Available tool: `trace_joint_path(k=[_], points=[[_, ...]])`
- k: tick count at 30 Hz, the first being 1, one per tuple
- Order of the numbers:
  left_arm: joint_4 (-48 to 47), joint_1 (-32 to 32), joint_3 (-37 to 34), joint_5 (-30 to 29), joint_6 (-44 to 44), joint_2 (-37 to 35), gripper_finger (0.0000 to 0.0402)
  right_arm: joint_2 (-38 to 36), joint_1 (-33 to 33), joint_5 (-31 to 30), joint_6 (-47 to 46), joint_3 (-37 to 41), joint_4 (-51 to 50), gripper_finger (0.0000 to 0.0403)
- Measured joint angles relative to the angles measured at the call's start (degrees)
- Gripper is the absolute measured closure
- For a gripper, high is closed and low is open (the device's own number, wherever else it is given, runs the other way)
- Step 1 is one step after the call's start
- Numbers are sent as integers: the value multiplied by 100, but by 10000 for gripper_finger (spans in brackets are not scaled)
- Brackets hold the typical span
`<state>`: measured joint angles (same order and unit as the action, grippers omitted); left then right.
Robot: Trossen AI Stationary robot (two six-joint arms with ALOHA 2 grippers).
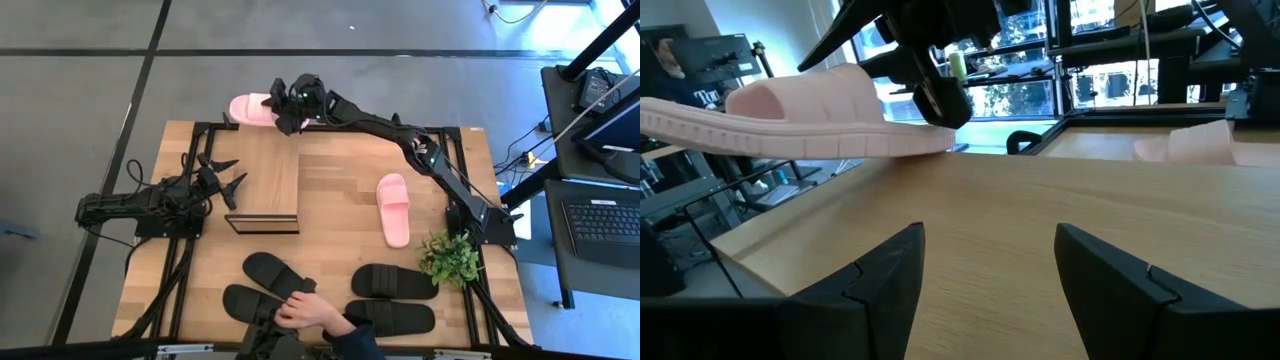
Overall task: Pick and place slides into the shelf
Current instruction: Put the right pink slide on the shelf
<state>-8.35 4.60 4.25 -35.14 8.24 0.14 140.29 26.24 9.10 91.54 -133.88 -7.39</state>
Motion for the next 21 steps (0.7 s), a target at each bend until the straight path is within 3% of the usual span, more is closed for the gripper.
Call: trace_joint_path(k=[10,21], points=[[-1,0,0,2,-10,0,185,2,-2,-30,-281,-4,-69,328],[-1,0,-2,2,-10,0,185,4,-30,-507,-228,-4,-66,328]])
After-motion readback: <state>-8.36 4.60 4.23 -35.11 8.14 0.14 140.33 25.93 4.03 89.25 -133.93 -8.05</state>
